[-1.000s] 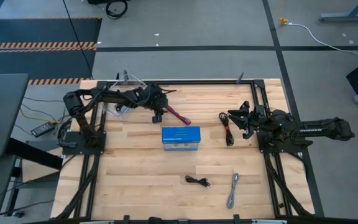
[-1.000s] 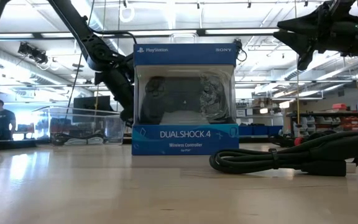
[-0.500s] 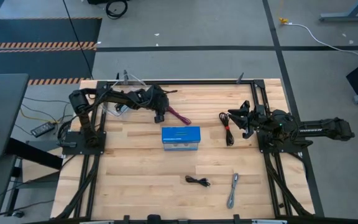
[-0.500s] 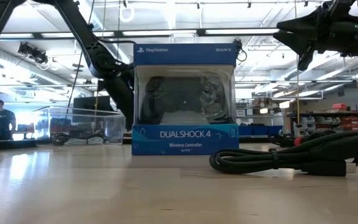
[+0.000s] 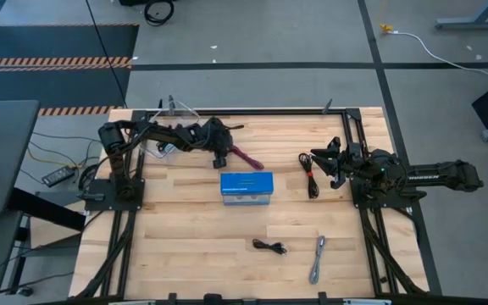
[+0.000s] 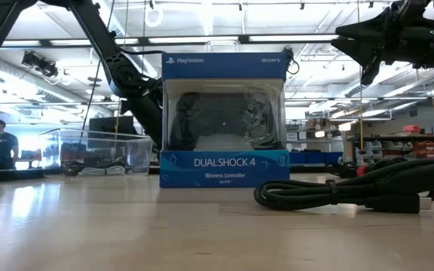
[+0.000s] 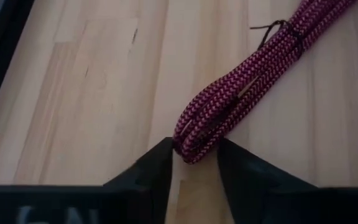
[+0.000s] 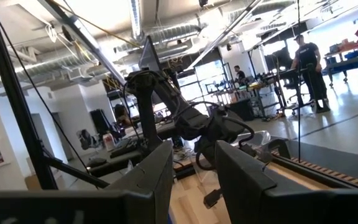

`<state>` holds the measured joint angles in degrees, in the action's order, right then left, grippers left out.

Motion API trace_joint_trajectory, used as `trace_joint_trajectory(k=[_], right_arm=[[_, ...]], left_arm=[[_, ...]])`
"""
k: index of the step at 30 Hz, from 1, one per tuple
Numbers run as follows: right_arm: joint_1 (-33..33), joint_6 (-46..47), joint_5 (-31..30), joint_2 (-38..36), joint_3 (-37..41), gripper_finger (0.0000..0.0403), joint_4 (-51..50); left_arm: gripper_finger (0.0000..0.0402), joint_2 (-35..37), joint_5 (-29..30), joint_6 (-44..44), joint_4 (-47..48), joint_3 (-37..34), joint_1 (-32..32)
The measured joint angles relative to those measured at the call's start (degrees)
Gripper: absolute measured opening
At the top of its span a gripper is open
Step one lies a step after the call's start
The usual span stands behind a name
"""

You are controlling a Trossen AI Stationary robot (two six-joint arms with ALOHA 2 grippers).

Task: Pick and place USB-C Cables
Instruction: Put the pink charger cable into the transparent bin

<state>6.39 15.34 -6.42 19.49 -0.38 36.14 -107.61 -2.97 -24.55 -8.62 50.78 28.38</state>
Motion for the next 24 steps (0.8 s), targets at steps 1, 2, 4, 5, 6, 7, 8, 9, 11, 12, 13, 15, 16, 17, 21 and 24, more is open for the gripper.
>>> trace_joint_trajectory(k=[1,2,4,5,6,7,8,9,11,12,13,15,16,17,21,24], right_arm=[[0.0,-0.03,0.0,0.0,-0.02,0.0127,-0.02],[0.0,-0.03,0.0,0.0,-0.02,0.0127,-0.01],[0.0,-0.03,0.02,0.0,0.0,0.0127,-0.05],[0.0,-0.01,0.02,0.0,-0.02,0.0127,-0.09],[0.0,0.11,0.04,-0.01,-0.01,0.0127,-0.21],[0.0,0.39,0.08,0.0,-0.02,0.0127,-0.42],[0.0,0.84,0.12,-0.02,0.0,0.0127,-0.73],[0.0,1.19,0.17,0.0,-0.01,0.0127,-1.16],[0.0,1.57,0.2,0.0,-0.01,0.0127,-2.17],[0.0,1.63,0.2,0.0,0.0,0.0127,-2.58],[0.0,1.63,0.2,0.0,-0.02,0.0127,-2.8],[0.0,1.63,0.2,0.0,0.0,0.0127,-2.85],[0.0,1.63,0.17,0.0,-0.01,0.0127,-2.73],[0.0,1.63,0.17,0.0,0.0,0.0127,-2.51],[0.0,1.17,0.17,0.0,-0.02,0.0127,-2.11],[0.0,1.11,0.16,0.0,0.0,0.0127,-1.74]], left_arm=[[0.0112,0.0,-0.02,0.02,0.06,0.0,0.0],[0.0096,0.0,-0.07,0.13,0.14,0.0,0.0],[0.006,0.0,-0.05,0.23,0.11,-0.02,0.0],[0.004,0.0,-0.05,0.29,0.11,0.0,0.0],[0.0023,0.0,-0.05,0.36,0.16,0.0,0.0],[0.0014,0.0,-0.07,0.54,0.32,0.0,0.02],[0.0012,0.06,0.04,1.01,0.55,0.0,0.07],[0.0013,0.16,0.46,1.4,0.92,0.0,0.14],[0.0013,0.47,1.74,1.43,1.85,0.0,0.13],[0.0012,0.93,2.52,1.43,2.8,-0.02,0.14],[0.0011,1.45,3.16,1.41,3.77,-0.07,0.26],[0.0007,2.67,3.7,1.42,5.43,-0.11,0.35],[0.0005,3.63,4.01,1.41,6.26,-0.13,0.43],[0.0004,4.83,4.29,1.41,6.98,-0.13,0.44],[0.0002,9.19,6.23,1.38,10.31,-0.11,0.46],[0.0001,12.77,6.76,1.53,12.78,-0.11,0.59]])
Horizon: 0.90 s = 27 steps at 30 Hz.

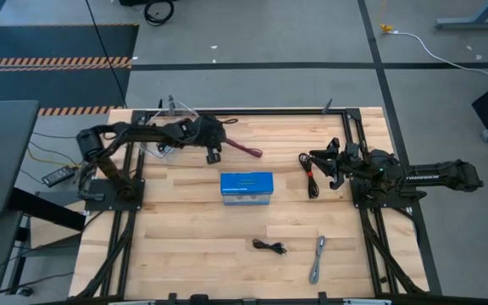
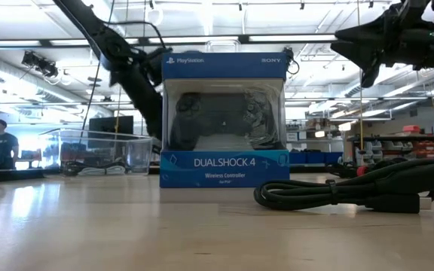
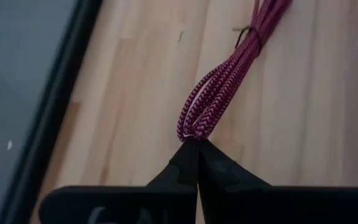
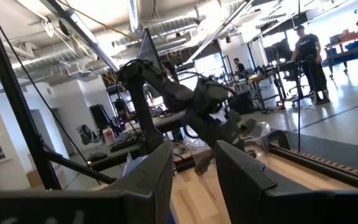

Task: Pick and place USB-C Cables
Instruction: Put the pink charger cable into the transparent bin

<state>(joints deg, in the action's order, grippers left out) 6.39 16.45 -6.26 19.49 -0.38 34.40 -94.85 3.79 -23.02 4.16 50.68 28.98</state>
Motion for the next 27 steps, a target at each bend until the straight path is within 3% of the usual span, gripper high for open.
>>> trace_joint_trajectory(k=[12,21,27], right_arm=[[0.0,-1.97,-0.11,-0.02,-0.02,0.0127,1.57],[0.07,-3.13,-0.11,-0.02,-0.01,0.0127,3.65],[0.11,-3.66,-0.12,-0.02,0.0,0.0127,4.47]], left_arm=[[0.0001,15.87,4.56,2.93,10.01,0.0,0.48],[0.0,28.69,11.91,4.95,15.9,0.04,0.43],[0.0002,32.94,9.07,8.99,18.6,0.04,0.43]])
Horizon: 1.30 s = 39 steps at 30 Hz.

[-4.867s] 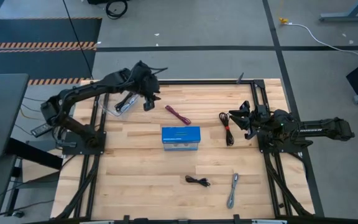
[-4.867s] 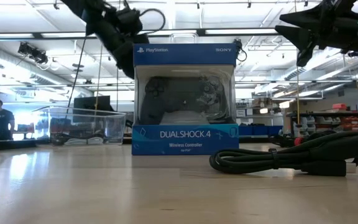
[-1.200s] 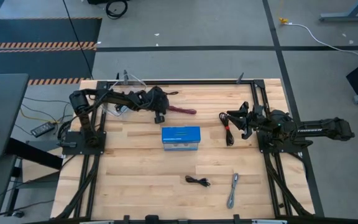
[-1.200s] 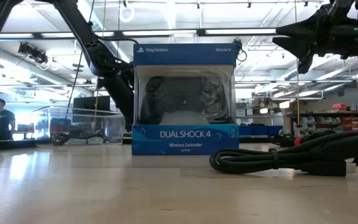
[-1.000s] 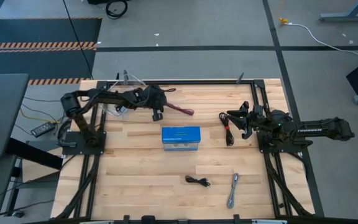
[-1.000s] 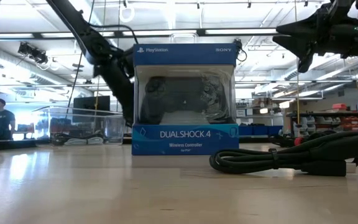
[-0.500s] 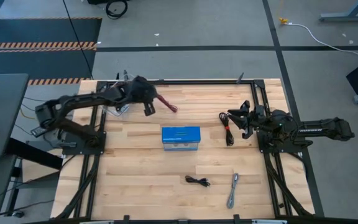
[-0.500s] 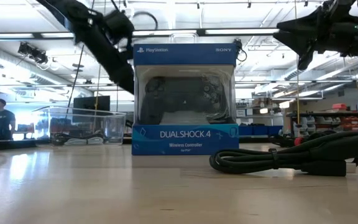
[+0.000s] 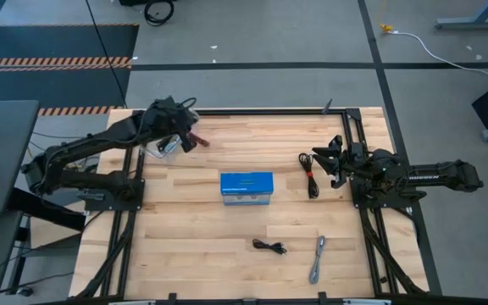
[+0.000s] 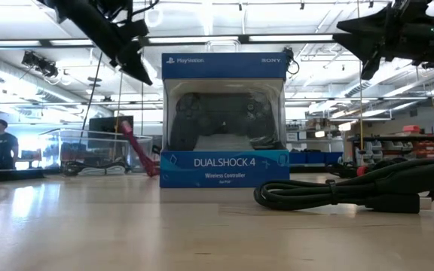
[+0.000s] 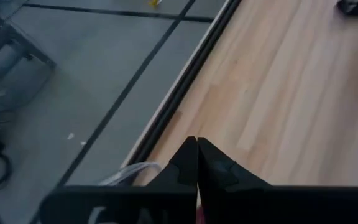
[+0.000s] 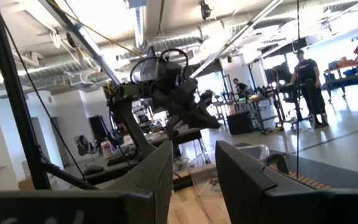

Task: Pick and place USB-C Cables
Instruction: Put the pink charger cable into the transparent bin

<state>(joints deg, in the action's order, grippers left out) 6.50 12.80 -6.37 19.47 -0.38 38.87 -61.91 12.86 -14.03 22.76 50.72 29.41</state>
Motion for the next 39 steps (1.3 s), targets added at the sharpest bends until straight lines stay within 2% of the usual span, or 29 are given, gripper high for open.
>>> trace_joint_trajectory(k=[6,13,18,22,29,39], right_arm=[[0.0,0.09,0.1,0.0,0.0,0.0127,0.99],[0.0,0.53,0.44,0.0,-0.02,0.0127,0.97],[0.0,2.22,0.61,0.0,-0.01,0.0127,0.97],[-0.01,3.82,2.19,0.0,0.0,0.0127,0.93],[-0.07,4.22,5.51,0.02,0.0,0.0127,0.34],[-0.11,4.22,7.48,0.01,-0.02,0.0127,0.01]], left_arm=[[0.004,0.08,-3.01,0.96,0.85,0.02,-0.18],[0.0101,-2.22,-8.82,5.33,8.71,0.11,-1.61],[0.014,-7.96,-8.49,9.8,13.01,0.02,-2.18],[0.0162,-14.41,-5.3,10.43,13.38,0.02,-2.65],[0.0168,-24.74,0.28,10.48,12.69,0.02,-2.65],[0.0167,-33.41,0.93,10.82,8.12,0.03,-2.67]])
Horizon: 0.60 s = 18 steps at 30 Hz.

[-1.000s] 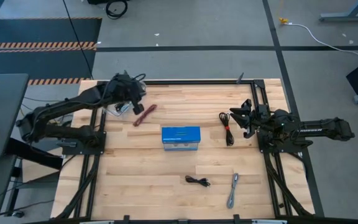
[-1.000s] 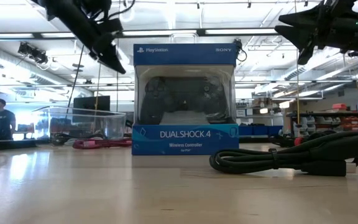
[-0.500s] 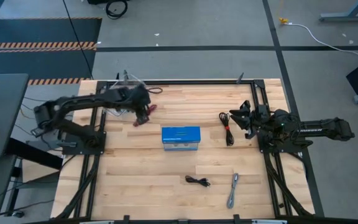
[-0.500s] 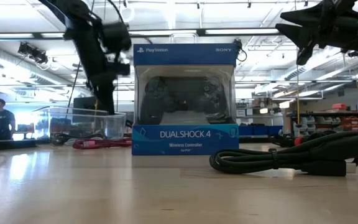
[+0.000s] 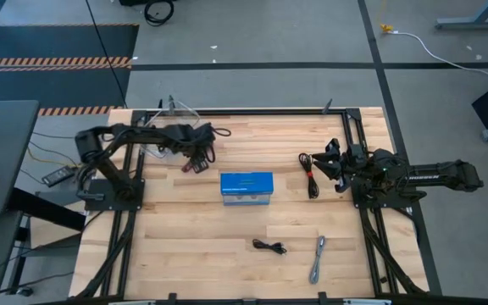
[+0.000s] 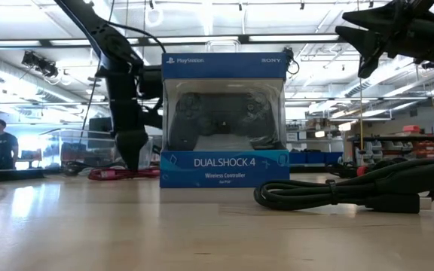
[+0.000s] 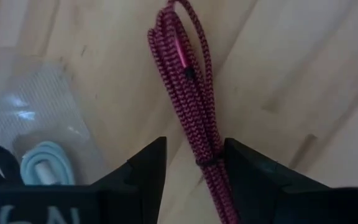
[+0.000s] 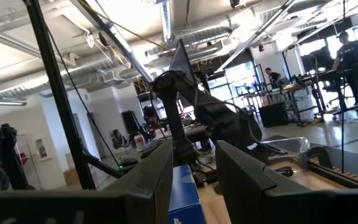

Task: Pick and place USB-C Cables
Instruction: Put the pink charger cable into the transparent bin

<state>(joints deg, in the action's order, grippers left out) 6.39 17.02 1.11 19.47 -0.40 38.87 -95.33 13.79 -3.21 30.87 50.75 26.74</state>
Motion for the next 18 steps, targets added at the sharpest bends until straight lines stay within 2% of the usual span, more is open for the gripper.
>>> trace_joint_trajectory(k=[4,8,12,18], right_arm=[[0.0,-0.2,0.03,-0.01,0.0,0.0127,-0.01],[0.0,-2.09,-0.04,-0.01,0.01,0.0127,0.0],[0.0,-4.5,-2.39,-0.01,0.01,0.0127,0.02],[0.04,-6.8,-6.36,-0.01,0.02,0.0127,0.83]], left_arm=[[0.0167,-1.65,3.83,0.12,-0.38,0.11,-0.08],[0.0154,-1.77,4.02,1.01,-0.41,0.14,-0.52],[0.0112,-1.82,3.75,1.33,-0.35,0.1,-1.58],[0.0022,-1.66,2.14,3.19,0.47,0.1,-3.57]])
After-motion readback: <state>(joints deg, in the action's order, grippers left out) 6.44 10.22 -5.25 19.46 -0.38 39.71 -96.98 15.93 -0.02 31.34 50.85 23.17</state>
